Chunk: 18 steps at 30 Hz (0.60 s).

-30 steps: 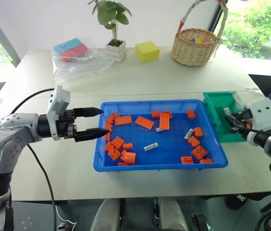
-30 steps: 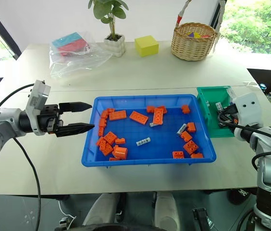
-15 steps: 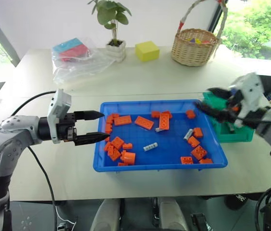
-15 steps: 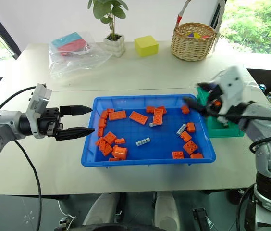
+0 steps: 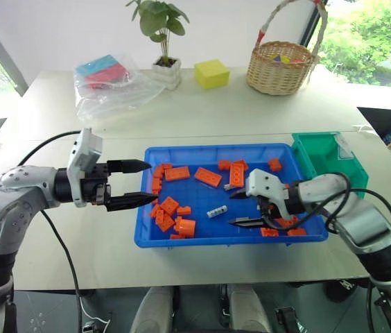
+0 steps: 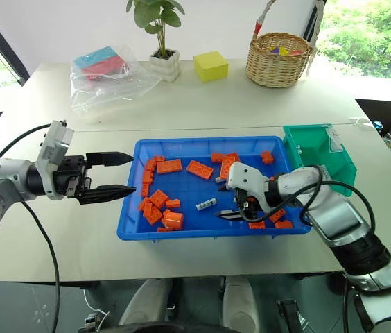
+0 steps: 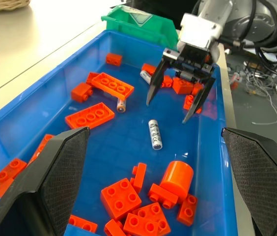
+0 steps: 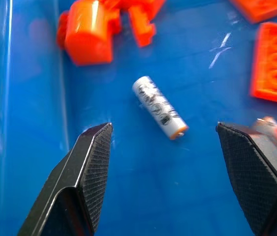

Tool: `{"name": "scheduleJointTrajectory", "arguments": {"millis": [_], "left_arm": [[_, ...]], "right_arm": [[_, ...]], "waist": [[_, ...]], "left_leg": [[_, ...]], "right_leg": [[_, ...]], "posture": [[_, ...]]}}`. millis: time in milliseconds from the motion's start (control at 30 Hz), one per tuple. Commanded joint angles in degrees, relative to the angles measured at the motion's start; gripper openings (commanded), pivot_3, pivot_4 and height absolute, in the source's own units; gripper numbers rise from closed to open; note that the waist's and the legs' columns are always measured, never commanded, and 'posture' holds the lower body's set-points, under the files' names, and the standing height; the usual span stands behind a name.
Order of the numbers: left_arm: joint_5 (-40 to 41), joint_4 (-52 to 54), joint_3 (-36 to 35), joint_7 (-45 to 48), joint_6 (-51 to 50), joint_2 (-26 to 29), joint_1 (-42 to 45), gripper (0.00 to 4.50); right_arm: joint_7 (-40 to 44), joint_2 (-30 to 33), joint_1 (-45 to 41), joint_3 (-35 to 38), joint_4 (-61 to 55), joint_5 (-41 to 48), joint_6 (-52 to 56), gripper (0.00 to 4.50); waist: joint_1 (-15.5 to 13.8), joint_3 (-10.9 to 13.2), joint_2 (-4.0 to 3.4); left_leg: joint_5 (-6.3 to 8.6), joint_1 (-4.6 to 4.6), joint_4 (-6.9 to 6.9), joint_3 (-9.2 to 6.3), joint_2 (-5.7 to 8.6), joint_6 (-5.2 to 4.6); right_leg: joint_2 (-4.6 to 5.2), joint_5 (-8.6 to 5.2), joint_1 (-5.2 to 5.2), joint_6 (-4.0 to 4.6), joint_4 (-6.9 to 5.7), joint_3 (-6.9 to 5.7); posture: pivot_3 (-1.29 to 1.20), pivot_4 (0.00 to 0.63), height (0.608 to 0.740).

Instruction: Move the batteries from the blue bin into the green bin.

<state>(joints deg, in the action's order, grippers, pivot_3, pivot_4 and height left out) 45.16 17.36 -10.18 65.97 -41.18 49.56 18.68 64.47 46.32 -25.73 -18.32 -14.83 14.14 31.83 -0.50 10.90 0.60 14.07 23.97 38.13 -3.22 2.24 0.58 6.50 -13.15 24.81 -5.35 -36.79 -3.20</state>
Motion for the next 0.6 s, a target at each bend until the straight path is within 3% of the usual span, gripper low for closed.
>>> {"name": "scheduleJointTrajectory", "arguments": {"millis": [33, 367, 467, 600], "left_arm": [[0.14, 1.11, -1.29, -0.17, 0.71, 0.91, 0.43, 4.50], [0.58, 0.91, -1.41, -0.53, 0.42, 0.81, 1.09, 4.50], [0.65, 0.89, -1.14, -0.75, 0.28, 0.63, 1.60, 4.50], [0.85, 1.14, -1.08, -0.87, 0.07, 0.75, 1.69, 4.50]], "right_arm": [[1.47, -1.32, -1.97, -1.79, 1.12, -1.64, -2.66, 3.45], [1.76, -6.12, -5.11, -5.42, 7.63, -6.11, -5.39, 3.45], [1.33, -6.88, -5.54, -5.22, 9.79, -7.34, -6.43, 2.59], [1.64, -6.37, -5.24, -3.21, 8.59, -6.28, -5.74, 0.67]], "waist": [[-0.05, 0.00, 0.00], [-0.08, 0.00, 0.01], [-0.08, 0.00, 0.01], [-0.12, 0.01, 0.01]], "left_leg": [[0.00, 0.00, 0.00, 0.00, 0.00, 0.00], [0.00, 0.00, 0.00, 0.00, 0.01, 0.00], [0.00, -0.01, 0.00, 0.00, 0.01, 0.01], [0.00, -0.02, 0.00, 0.00, 0.01, 0.01]], "right_leg": [[0.00, 0.00, 0.00, -0.01, 0.00, 0.00], [0.00, 0.06, 0.00, -0.09, 0.00, 0.00], [0.00, 0.06, 0.00, -0.09, 0.00, 0.00], [0.00, 0.06, 0.00, -0.10, 0.00, 0.00]], "posture": [[0.00, 0.150, 0.702], [0.00, 0.150, 0.702], [0.00, 0.150, 0.702], [0.00, 0.150, 0.702]]}}
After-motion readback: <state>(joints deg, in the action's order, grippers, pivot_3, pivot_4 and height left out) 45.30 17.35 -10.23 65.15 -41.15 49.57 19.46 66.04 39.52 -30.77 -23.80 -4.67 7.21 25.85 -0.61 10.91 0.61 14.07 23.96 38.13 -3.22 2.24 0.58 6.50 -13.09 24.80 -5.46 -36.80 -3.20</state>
